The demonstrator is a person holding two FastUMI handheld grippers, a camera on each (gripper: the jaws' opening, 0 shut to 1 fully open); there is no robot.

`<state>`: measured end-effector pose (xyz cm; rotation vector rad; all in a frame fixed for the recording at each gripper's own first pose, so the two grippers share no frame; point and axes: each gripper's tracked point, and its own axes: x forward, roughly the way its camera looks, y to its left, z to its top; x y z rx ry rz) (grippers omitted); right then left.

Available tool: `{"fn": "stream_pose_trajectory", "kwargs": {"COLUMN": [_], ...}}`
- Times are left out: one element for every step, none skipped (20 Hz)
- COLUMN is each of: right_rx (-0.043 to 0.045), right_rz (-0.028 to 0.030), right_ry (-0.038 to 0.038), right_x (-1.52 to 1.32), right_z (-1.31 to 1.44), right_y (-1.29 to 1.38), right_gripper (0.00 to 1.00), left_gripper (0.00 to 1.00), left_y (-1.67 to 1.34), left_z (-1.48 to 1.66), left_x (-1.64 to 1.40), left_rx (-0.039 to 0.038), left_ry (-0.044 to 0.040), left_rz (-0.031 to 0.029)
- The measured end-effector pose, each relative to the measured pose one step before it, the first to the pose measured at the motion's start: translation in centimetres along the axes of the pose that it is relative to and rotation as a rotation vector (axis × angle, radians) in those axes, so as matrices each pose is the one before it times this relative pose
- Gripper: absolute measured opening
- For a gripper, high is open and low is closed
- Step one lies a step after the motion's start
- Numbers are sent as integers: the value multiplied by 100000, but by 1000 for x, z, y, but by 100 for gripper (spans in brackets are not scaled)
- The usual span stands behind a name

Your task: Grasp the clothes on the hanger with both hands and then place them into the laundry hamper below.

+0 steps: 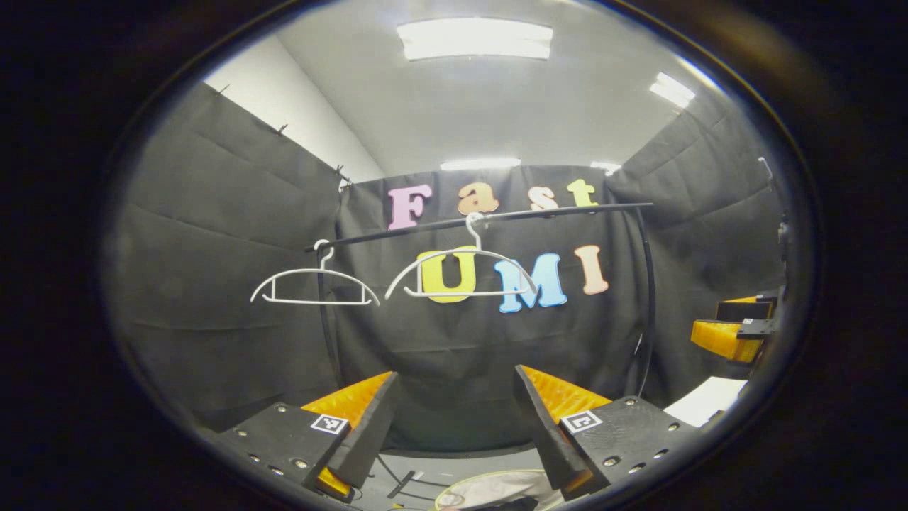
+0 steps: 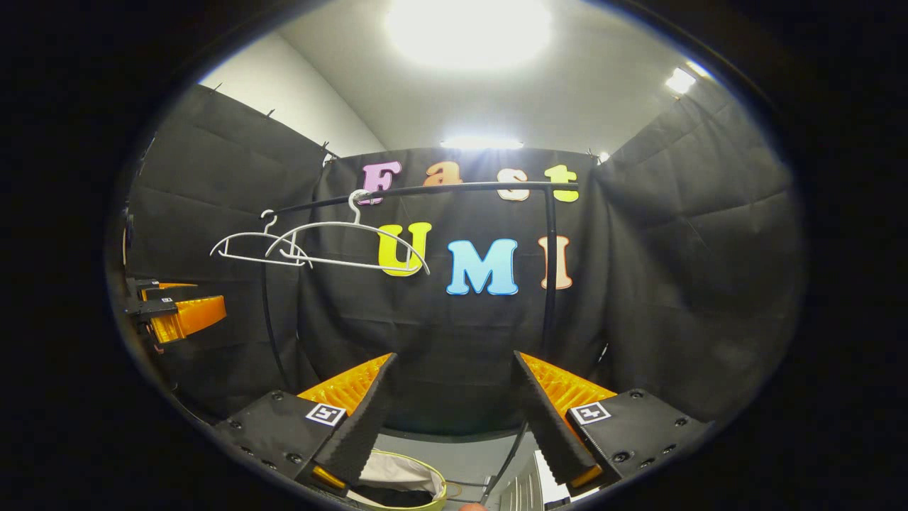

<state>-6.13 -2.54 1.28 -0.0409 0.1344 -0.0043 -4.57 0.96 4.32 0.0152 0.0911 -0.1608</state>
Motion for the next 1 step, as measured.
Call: {"fn": "stream_pose_trajectory", "kwargs": {"right_rx": [-89], "right_rz": [-50], "right_ry": [-344], "right_x": [-41], "right_z": [27], "right_y": [43], "right_gripper": [99], "left_gripper": [94], "left_y": [26], "left_z": [13], "left_x": [91], "left_rx": [-70], "left_ry": [72], "left_rz": [-76]}}
